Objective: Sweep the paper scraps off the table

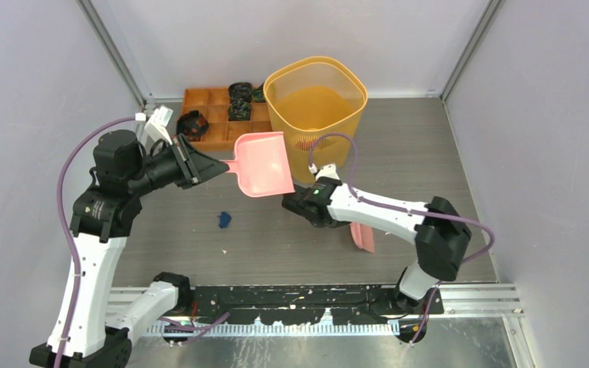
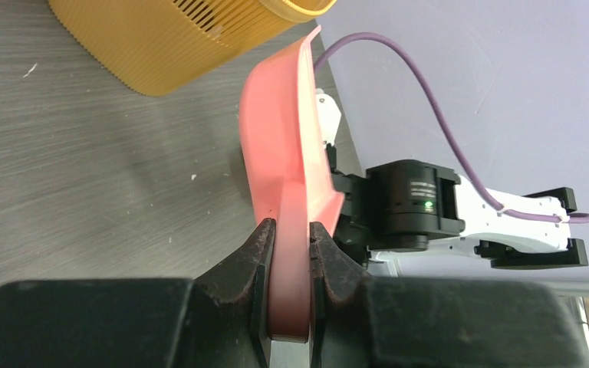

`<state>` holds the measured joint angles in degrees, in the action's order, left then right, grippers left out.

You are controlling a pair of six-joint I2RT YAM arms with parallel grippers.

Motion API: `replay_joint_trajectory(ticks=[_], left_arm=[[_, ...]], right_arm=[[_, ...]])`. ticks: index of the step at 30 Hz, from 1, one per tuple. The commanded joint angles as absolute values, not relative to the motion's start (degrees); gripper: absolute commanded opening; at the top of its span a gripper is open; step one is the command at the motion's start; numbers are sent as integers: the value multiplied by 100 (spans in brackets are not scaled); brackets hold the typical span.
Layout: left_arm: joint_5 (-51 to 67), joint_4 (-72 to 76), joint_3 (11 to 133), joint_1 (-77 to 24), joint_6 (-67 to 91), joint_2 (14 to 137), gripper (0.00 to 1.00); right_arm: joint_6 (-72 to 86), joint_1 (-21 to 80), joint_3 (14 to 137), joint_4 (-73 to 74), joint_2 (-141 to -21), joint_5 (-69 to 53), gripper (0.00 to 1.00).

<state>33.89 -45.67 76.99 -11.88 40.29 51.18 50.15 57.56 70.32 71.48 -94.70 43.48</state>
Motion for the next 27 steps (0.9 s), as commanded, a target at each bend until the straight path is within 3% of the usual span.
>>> replay_joint_trajectory(ticks=[1,7,11,15,22,27], left_arm=[[3196,-4588,7663,-1161,3942,5117,1],[2913,-4724,7887,-1160,3868,5113,1],[2686,-4787,8107,-1156,3893,5066,1],[2591,-4934,8484,-1160,3878,5154,1],[1978,-5343,9755,-1160,3839,5496,1],[1044,-5895,10980,-1160,3595,5773,1]], right_arm=[[4845,5795,7357,6237,-8734,3588,1],[5721,6434,8486,7841,-8545,5021,1],[5698,6918,8873,7753,-8117,4913,1],[5519,7021,8528,6589,-7563,4101,1],[5505,6940,6673,3446,-6486,2864,1],[5742,6648,5675,1270,-6632,1917,1]])
